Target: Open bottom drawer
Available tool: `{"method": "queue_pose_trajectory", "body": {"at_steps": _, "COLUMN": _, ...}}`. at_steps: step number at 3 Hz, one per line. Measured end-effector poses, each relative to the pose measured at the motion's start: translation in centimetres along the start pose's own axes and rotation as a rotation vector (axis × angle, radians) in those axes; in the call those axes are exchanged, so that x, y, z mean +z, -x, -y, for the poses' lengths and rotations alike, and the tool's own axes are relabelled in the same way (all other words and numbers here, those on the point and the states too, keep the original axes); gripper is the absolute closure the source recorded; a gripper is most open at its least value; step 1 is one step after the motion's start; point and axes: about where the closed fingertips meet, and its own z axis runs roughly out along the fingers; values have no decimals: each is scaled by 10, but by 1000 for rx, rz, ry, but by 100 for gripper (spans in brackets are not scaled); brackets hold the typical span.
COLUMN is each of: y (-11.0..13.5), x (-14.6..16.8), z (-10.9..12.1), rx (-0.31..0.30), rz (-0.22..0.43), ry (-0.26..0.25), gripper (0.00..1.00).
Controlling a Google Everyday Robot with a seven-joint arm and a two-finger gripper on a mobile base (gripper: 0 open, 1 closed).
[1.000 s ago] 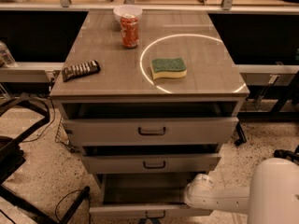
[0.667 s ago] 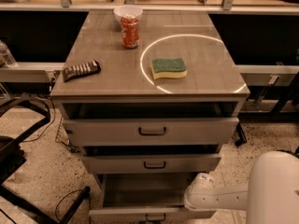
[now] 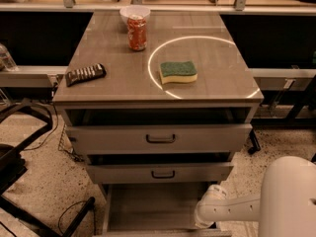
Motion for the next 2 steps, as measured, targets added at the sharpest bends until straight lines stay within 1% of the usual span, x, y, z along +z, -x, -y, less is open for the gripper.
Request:
{"method": "queue_pose_trajectory", "body": {"at_steps": 1, "y": -6, "x": 18, "z": 2, "rx": 12, "rz": -3, "ry": 37, "gripper": 100}}
{"method": "queue_pose_trajectory", "body": {"at_steps": 2, "y": -21, "x": 50, "z": 1, "rx": 44, "rz": -9, "ry": 108, "gripper": 100}}
